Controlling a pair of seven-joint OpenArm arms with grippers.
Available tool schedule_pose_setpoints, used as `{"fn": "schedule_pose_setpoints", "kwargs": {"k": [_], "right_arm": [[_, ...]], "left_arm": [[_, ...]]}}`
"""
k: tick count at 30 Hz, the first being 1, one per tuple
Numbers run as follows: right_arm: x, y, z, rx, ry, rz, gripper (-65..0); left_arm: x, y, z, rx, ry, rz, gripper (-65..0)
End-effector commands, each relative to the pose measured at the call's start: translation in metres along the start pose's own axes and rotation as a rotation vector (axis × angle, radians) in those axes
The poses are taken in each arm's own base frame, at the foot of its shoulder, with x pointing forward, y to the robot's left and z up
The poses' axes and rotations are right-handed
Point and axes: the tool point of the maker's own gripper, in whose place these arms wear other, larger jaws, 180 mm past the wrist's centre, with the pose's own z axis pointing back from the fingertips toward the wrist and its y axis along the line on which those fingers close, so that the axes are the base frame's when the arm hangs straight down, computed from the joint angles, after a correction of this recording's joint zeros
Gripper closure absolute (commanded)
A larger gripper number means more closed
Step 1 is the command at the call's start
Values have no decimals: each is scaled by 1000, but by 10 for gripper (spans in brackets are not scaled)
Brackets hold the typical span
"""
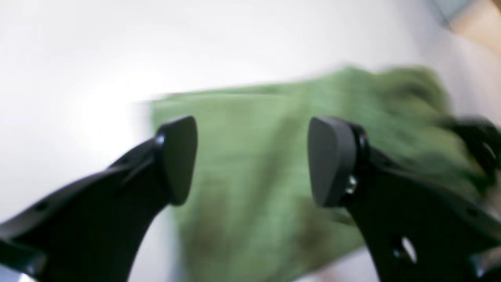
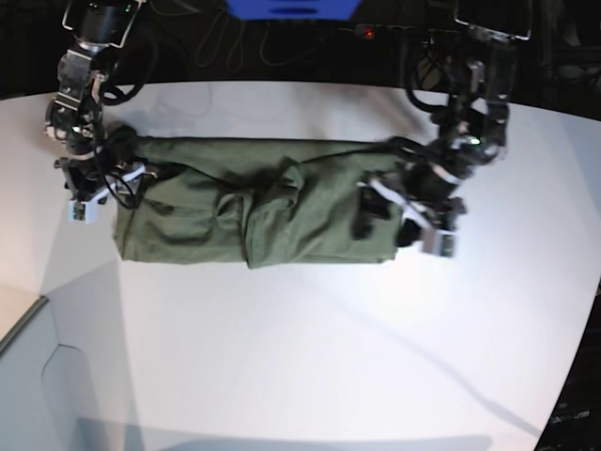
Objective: Layout the t-shirt on the table in an organized manner, then fold the t-shirt properly
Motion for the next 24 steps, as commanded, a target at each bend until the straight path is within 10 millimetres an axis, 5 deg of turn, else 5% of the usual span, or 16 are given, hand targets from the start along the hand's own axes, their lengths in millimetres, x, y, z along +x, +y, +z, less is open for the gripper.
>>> {"fn": "schedule_pose_setpoints", "kwargs": {"k": [1,7,10,16,21,24], "right_arm": [[5,-1,-1,1,-2,1,-390],[1,2,-2,10,6,-2,-374],[1,9,-3,26,7,6,-290],[1,23,-6,60,16,32,-12],[7,24,-4,68,-6,37,0],[30,36,5,120,-69,80,0]], "left_arm": [[16,15,6,30,-55,12,-431],[26,86,40,219,-114,77,-431],[16,106,46,267,-96,104,-431],[-4,113,46,286,-54,138,-431],[-12,112,49,289,-43,145,-431],[-12,113,49,289,-40,144,-431]]}}
